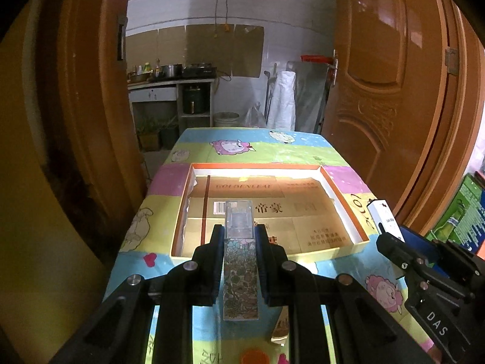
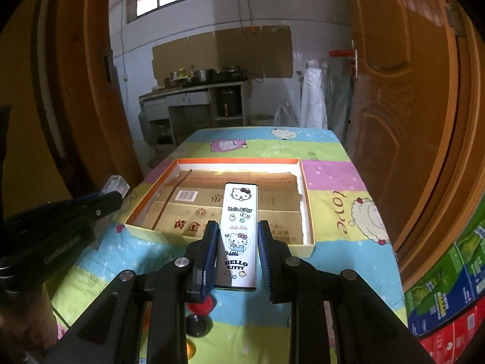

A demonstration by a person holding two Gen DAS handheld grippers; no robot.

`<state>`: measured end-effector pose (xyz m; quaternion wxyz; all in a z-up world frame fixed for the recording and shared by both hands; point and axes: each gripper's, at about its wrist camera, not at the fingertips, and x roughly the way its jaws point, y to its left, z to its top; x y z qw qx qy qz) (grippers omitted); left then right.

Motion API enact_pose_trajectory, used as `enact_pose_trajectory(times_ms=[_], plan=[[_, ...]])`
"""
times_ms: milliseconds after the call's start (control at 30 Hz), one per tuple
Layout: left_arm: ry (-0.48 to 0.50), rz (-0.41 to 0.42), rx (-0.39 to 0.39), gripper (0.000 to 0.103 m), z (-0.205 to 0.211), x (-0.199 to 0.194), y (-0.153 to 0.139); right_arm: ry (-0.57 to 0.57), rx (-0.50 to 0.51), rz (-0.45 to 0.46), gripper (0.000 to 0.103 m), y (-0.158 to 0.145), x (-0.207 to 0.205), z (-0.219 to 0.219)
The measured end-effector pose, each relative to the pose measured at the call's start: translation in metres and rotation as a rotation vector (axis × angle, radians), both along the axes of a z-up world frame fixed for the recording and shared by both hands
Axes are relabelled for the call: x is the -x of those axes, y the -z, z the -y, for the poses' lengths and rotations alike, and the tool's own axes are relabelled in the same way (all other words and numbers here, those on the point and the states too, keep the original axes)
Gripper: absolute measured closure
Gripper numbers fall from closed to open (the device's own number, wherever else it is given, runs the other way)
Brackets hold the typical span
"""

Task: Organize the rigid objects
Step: 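Carry the glitter tube with the left tool while the right tool carries the Hello Kitty box into the tray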

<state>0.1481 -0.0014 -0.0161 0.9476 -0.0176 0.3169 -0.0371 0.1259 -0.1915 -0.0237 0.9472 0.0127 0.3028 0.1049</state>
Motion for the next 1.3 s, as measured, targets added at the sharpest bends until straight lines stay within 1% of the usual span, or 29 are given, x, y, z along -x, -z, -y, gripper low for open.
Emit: enact_pose_trajectory(times_ms=[333, 800, 1000, 1133, 1300], plan=[[-0.007, -0.007, -0.033, 0.083, 0.003, -0.029, -0.001, -0.009, -0.01, -0.017, 0.076, 0.003, -0.033, 0.001], [-0.011, -0.02, -0.087, 0.083, 0.009, -0.084, -0.004, -0.021, -0.005, -0.028, 0.076, 0.002, -0.086, 0.005], [-0.024, -0.04, -0.082, 0.083, 0.005, -0.109, -0.002, -0.03, -0.003, -0.042, 0.076, 0.003, -0.113, 0.003], [-0.043, -0.061, -0.061, 0.083, 0.0, -0.128, 0.002, -0.033, -0.009, -0.046, 0.076, 0.006, -0.13, 0.001], [-0.036, -0.079, -0.07, 0.083, 0.002, -0.15, 0.01, -0.04, -0.003, -0.054, 0.076, 0.01, -0.153, -0.002]])
